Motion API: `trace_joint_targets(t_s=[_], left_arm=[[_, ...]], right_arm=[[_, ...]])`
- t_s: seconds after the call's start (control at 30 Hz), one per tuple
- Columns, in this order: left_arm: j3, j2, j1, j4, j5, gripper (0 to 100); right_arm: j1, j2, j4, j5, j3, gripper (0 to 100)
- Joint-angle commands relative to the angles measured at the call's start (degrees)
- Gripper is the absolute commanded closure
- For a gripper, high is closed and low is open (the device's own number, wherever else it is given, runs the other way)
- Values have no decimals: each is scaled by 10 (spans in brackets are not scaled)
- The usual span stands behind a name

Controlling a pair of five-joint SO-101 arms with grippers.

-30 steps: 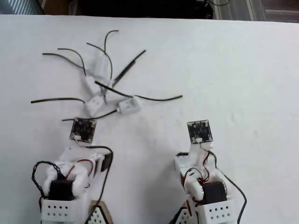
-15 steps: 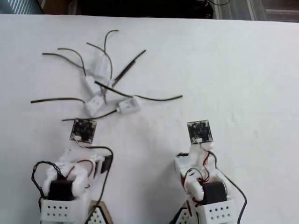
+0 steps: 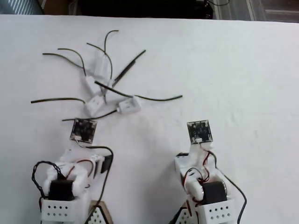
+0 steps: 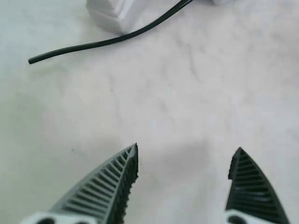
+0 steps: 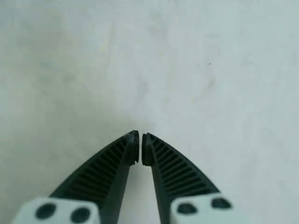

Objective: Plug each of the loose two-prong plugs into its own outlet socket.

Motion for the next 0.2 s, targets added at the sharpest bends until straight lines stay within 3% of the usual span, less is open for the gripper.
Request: trace_joint_targets(t_s=[0.0, 0.17], left_arm=[[-2, -2, 7, 2, 4, 687], [-2, -2, 7, 2, 4, 687]], right_arm=[[5, -4, 3, 5, 6, 981], [5, -4, 3, 5, 6, 981]])
